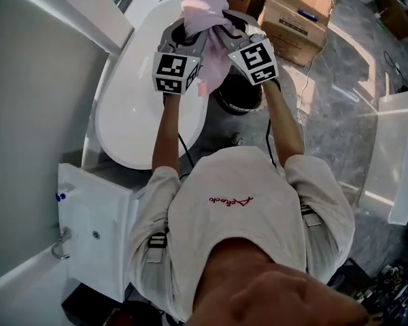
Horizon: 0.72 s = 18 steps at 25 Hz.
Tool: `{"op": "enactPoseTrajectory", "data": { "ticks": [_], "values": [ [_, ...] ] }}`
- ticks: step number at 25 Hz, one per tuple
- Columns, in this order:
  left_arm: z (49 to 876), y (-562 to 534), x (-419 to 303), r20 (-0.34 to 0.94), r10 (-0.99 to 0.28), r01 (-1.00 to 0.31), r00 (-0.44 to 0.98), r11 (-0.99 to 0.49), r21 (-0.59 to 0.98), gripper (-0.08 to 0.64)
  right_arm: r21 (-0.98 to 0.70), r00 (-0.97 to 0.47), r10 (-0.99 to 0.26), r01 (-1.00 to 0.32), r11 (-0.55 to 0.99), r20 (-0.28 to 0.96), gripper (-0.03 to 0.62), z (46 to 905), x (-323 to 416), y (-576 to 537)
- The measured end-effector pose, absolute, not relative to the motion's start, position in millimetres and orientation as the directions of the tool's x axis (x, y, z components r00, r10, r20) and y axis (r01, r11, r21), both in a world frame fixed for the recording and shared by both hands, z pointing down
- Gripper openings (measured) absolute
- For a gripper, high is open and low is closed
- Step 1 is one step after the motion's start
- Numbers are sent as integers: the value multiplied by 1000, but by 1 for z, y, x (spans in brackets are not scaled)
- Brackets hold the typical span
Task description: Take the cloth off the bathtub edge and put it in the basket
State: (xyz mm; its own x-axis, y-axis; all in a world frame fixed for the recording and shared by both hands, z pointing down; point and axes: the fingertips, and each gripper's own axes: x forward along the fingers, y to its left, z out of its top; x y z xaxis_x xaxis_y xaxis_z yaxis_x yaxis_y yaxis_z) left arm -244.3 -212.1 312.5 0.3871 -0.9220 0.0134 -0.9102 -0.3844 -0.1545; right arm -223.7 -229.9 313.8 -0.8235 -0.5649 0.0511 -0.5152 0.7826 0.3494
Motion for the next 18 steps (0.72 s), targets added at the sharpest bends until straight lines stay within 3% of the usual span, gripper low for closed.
{"op": "enactPoseTrajectory", "data": {
  "ticks": [18],
  "values": [
    [311,-283,-80,20,-818,-807,575,-570,-155,133,338,-682,-730,-678,653,43,104,312,-58,-294]
  ]
}}
